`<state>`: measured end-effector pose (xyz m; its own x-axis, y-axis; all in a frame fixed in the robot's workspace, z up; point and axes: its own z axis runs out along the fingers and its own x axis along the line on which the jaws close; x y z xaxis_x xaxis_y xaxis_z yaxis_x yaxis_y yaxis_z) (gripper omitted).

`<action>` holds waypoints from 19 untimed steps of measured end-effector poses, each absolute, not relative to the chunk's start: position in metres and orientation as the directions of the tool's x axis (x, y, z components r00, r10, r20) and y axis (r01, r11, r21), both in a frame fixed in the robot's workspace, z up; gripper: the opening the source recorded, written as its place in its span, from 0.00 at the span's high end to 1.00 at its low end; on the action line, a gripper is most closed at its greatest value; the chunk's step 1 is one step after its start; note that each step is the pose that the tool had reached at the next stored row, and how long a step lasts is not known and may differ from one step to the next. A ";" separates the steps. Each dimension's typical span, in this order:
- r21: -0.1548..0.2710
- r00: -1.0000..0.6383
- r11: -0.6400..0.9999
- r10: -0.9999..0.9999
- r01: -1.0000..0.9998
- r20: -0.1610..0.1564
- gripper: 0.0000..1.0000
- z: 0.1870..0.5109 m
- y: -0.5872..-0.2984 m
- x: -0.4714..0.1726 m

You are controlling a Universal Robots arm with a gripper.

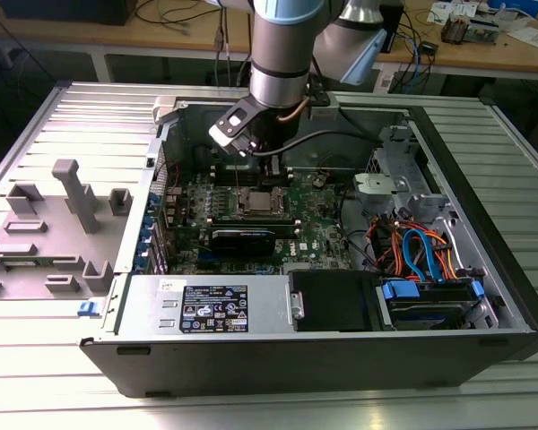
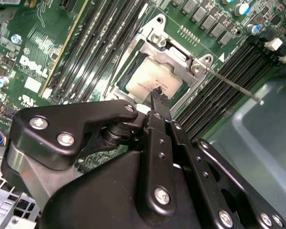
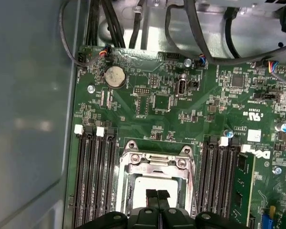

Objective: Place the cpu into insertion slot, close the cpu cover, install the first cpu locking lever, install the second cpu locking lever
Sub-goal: 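Close the cpu cover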

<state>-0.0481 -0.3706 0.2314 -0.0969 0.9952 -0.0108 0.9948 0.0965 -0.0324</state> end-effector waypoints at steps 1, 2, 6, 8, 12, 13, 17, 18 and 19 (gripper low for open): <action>-0.032 -0.097 0.097 0.995 0.995 -0.011 0.89 0.230 -0.371 -0.049; -0.032 -0.097 0.097 0.995 0.995 -0.011 0.89 0.229 -0.371 -0.050; -0.032 -0.098 0.097 0.995 0.995 -0.011 0.89 0.225 -0.371 -0.051; -0.032 -0.098 0.097 0.995 0.995 -0.011 0.89 0.225 -0.371 -0.051; -0.031 -0.097 0.097 0.995 0.995 -0.011 0.89 0.225 -0.371 -0.052; -0.031 -0.098 0.097 0.995 0.995 -0.011 0.89 0.224 -0.371 -0.053; -0.030 -0.099 0.099 0.995 0.995 -0.011 0.89 0.223 -0.371 -0.055; -0.030 -0.099 0.099 0.995 0.995 -0.011 0.89 0.223 -0.371 -0.055; -0.030 -0.100 0.099 0.995 0.995 -0.011 0.89 0.222 -0.371 -0.055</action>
